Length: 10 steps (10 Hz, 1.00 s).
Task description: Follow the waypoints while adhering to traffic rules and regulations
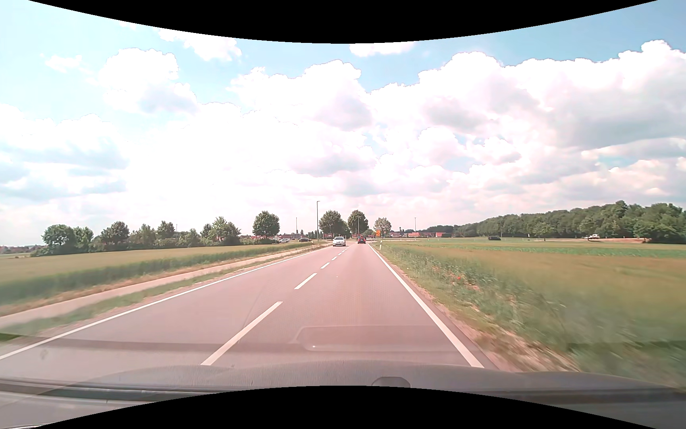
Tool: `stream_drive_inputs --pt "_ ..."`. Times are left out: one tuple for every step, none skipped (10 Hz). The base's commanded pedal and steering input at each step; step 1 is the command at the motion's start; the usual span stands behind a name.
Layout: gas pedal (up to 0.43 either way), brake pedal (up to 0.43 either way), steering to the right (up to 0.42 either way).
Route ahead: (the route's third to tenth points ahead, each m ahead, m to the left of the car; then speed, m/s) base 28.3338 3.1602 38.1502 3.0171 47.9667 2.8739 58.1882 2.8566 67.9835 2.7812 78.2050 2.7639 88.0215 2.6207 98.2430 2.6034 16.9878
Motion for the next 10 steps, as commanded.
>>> stream_drive_inputs --pt "0.0 0.0 0.0" --pt "0.0 0.0 0.0" --pt "0.0 0.0 0.0" --pt "0.0 0.0 0.0" --pt "0.0 0.0 -0.001" --pt "0.0 0.0 -0.001" --pt "0.0 0.0 -0.001" --pt "0.0 0.0 -0.001" --pt "0.0 0.0 -0.001" --pt "0.0 0.0 -0.001"
